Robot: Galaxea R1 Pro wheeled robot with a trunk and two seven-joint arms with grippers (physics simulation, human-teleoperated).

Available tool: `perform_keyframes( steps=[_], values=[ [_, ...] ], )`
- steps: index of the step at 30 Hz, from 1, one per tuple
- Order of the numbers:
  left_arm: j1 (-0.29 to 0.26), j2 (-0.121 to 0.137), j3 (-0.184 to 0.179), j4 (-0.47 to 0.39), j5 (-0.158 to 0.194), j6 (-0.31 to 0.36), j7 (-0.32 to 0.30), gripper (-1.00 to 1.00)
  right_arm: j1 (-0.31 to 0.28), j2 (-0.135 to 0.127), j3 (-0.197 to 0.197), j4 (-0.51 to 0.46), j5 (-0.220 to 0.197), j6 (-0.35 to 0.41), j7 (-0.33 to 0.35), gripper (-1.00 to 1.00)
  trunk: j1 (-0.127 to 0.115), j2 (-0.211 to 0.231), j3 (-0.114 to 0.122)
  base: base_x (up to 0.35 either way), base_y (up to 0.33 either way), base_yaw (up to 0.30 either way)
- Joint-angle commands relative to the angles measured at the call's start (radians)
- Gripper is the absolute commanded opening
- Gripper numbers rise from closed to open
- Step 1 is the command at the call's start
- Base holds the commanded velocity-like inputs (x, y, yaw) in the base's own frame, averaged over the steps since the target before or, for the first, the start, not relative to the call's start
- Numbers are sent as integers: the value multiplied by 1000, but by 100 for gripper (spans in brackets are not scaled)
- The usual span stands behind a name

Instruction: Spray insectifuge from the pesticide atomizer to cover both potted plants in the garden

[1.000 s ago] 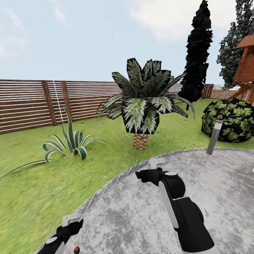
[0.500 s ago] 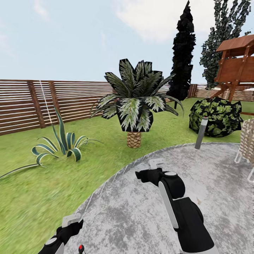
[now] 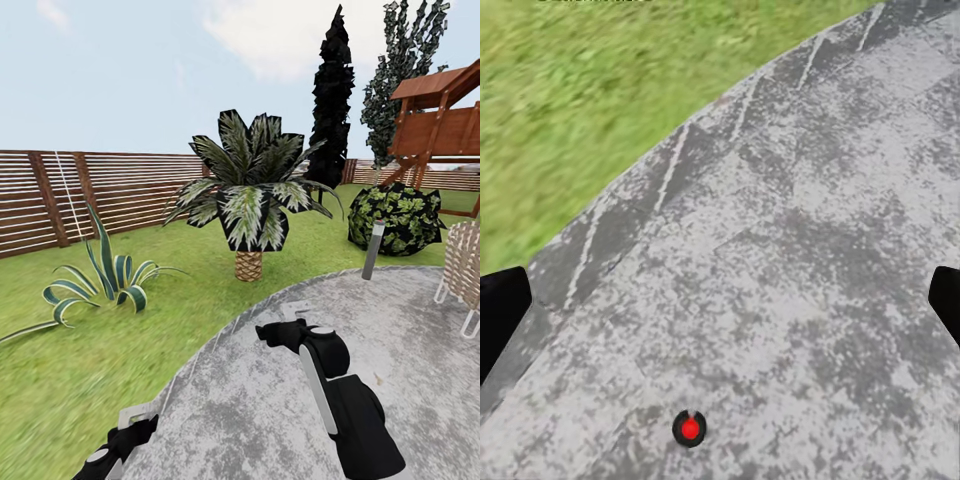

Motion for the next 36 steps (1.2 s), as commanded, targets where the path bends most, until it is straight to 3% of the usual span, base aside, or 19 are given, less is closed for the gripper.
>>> perform_keyframes(
  steps=[1,17,30,33,36],
  values=[
    [-1,-2,7,-10,18,3,15,100,0,2,36,-1,0,7,-1,100,4,-8,-4,13,15,-2],
    [5,-7,5,-11,19,-60,39,100,2,0,58,-1,1,8,-1,100,65,-120,-54,1,1,0],
    [7,-4,8,-5,23,-57,27,100,1,-1,59,-1,1,9,-1,100,115,-211,-95,0,0,0],
    [7,-3,10,3,56,-34,31,100,5,-3,74,-1,1,8,-1,100,127,-232,-104,0,0,0],
    [0,2,11,6,63,-20,37,100,5,-2,79,-1,1,8,-1,100,138,-253,-114,0,0,0]
  ],
)
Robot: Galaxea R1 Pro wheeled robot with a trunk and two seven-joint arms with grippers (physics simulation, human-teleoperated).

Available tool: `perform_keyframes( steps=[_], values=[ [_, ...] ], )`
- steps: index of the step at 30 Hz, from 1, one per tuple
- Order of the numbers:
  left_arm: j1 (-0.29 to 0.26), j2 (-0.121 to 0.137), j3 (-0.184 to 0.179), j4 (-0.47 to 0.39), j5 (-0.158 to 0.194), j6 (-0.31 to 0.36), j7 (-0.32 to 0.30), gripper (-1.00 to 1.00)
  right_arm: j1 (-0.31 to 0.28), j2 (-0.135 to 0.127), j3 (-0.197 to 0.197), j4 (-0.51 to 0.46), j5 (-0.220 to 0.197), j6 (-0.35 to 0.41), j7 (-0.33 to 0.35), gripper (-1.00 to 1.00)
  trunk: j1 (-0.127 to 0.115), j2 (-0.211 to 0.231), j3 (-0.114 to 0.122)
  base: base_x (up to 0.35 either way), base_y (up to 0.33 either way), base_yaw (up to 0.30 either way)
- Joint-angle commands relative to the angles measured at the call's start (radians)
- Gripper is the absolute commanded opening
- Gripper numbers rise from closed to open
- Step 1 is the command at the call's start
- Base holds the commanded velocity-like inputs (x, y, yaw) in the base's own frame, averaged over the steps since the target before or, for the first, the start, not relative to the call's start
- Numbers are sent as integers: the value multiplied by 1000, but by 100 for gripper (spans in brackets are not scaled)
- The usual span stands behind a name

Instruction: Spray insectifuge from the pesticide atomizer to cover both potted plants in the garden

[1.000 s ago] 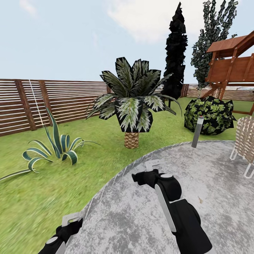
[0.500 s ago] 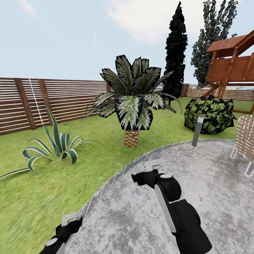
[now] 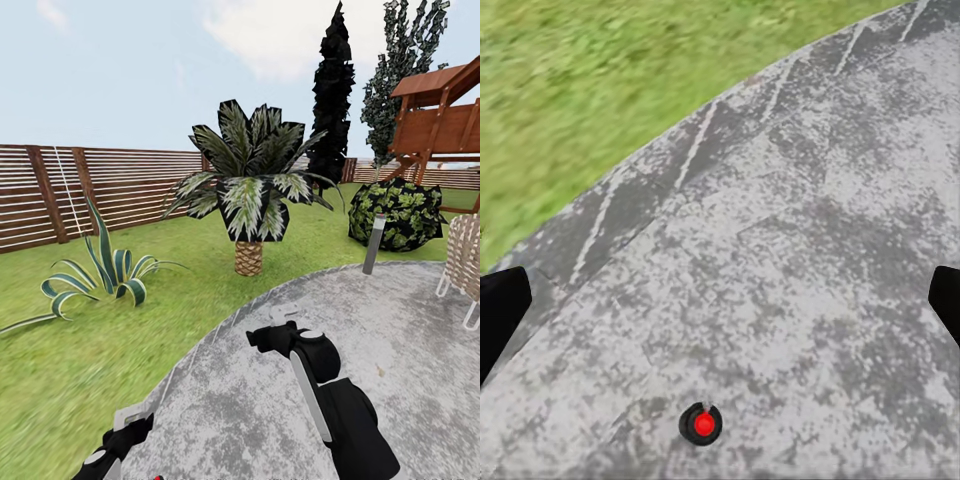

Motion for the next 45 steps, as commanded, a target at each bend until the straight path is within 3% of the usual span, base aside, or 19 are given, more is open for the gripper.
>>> perform_keyframes(
  steps=[1,9,13,22,30,35,38,39,40,42,45],
  values=[
    [-36,1,0,3,26,58,-4,100,-1,2,9,-1,0,5,-1,100,4,-8,-4,0,0,0],
    [-89,6,0,5,36,116,23,100,-2,0,14,-1,0,3,-1,100,34,-64,-29,0,0,0],
    [-94,-6,-5,25,36,13,28,100,-1,1,22,-1,0,1,-2,100,50,-92,-42,0,0,0],
    [-90,-11,-5,74,32,-121,37,100,-39,3,25,-1,0,4,-2,100,84,-155,-70,0,0,0],
    [-87,-14,-22,107,20,-162,38,100,-53,4,22,-1,0,4,-1,100,115,-211,-95,0,0,0],
    [-87,-13,-99,120,21,-157,40,100,-54,6,22,-1,0,7,0,100,134,-246,-111,0,0,-1],
    [-87,-13,-125,122,20,-155,41,100,-54,8,22,-1,0,8,1,100,146,-267,-120,0,0,-43],
    [-87,-14,-163,124,20,-153,46,100,-53,12,24,-1,0,9,1,100,149,-274,-123,0,0,-155],
    [-87,-14,-177,125,21,-153,54,100,-53,12,25,-1,0,10,1,100,153,-281,-126,0,0,-180],
    [-87,-14,-234,126,24,-150,111,100,-53,15,27,-1,0,10,1,100,161,-295,-133,0,0,-224],
    [-88,-13,-242,126,25,-149,122,100,-53,15,27,-1,0,10,1,100,172,-316,-142,0,0,-144]
  ],
)
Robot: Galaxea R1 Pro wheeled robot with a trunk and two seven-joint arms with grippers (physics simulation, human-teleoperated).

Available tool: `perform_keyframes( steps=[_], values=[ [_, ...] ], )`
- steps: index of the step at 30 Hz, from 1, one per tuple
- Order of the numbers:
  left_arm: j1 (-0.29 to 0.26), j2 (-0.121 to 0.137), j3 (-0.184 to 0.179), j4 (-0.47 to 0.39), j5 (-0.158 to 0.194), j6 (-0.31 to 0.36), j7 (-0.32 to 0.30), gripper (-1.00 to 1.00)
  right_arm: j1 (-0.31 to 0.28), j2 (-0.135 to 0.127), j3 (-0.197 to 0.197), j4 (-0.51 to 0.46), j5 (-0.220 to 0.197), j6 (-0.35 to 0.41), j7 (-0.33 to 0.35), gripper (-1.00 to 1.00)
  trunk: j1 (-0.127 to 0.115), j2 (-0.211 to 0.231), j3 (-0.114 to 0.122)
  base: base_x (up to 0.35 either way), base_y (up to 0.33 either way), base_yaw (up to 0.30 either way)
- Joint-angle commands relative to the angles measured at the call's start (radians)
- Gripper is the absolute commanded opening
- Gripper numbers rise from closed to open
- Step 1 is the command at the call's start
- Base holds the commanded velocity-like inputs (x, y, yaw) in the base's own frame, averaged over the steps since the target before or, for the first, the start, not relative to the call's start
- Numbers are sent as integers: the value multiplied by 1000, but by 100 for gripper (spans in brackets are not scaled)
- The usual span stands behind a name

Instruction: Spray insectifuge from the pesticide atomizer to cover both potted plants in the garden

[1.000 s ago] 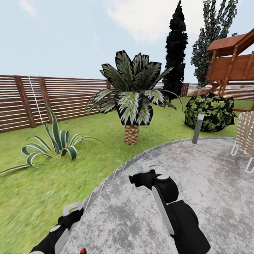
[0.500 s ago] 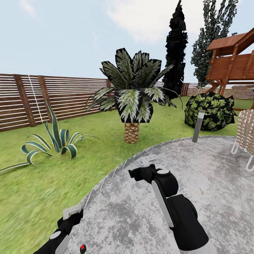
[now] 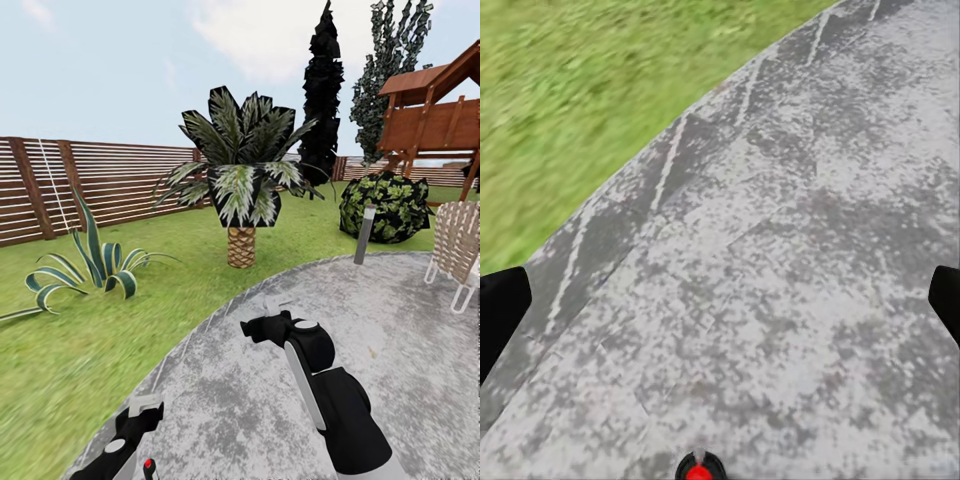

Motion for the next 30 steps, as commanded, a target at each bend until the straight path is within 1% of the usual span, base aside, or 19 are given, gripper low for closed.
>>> perform_keyframes(
  steps=[1,21,27,30],
  values=[
    [-1,1,-10,0,8,-3,7,100,-1,0,0,-1,0,4,0,100,4,-8,-4,0,0,-82],
    [-2,11,-2,14,19,-1,15,100,0,1,0,-1,0,3,0,100,80,-148,-67,0,0,-19],
    [-2,1,1,15,20,0,16,100,-2,2,0,-1,0,3,0,100,103,-190,-86,0,0,-2],
    [-2,0,2,15,20,-1,17,100,-1,2,0,-1,0,1,0,100,105,-190,-97,0,0,0]
  ],
)
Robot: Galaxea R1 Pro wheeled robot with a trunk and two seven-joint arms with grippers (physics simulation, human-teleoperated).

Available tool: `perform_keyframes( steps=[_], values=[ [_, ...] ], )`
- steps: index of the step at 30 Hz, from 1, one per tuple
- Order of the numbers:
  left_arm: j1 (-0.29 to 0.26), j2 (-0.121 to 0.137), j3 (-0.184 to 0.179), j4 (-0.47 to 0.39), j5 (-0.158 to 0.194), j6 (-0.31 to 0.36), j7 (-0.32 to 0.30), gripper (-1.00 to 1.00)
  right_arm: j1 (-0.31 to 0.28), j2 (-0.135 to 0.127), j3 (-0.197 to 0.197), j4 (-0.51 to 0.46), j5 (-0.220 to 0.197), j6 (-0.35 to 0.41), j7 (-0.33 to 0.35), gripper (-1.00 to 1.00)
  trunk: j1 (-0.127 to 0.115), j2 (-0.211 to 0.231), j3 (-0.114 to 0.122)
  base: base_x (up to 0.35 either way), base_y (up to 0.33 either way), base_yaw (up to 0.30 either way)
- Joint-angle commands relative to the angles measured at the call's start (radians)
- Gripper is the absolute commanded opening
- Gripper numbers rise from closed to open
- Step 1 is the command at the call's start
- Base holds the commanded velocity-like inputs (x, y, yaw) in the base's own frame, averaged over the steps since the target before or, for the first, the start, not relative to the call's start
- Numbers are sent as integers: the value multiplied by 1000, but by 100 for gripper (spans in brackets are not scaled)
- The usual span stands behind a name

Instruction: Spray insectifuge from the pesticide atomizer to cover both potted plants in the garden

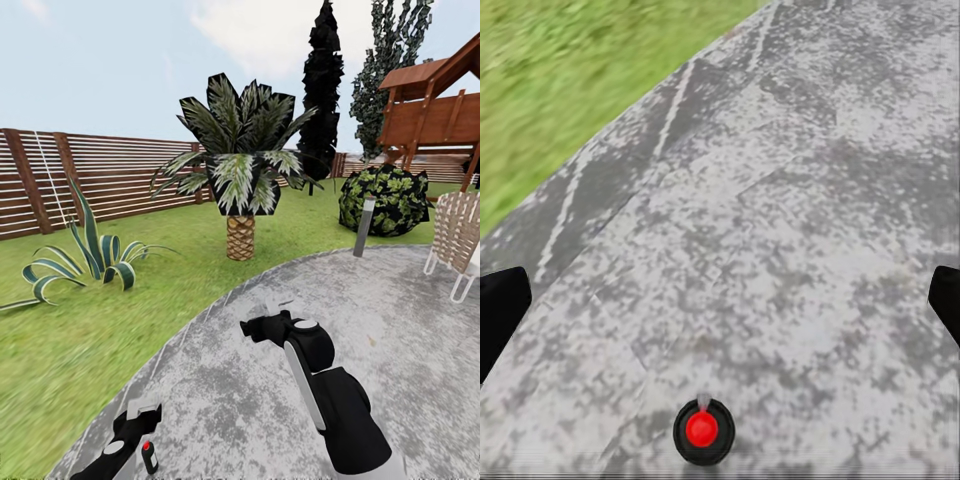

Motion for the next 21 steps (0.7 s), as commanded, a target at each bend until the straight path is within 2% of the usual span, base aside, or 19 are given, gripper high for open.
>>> perform_keyframes(
  steps=[1,21],
  values=[
    [-1,1,-9,0,8,-4,5,100,-1,0,0,-1,-1,4,0,100,0,-1,-5,0,0,0],
    [-1,-1,-9,0,8,-5,23,100,-1,0,0,-1,-1,1,0,100,9,-5,-82,0,0,0]
  ],
)
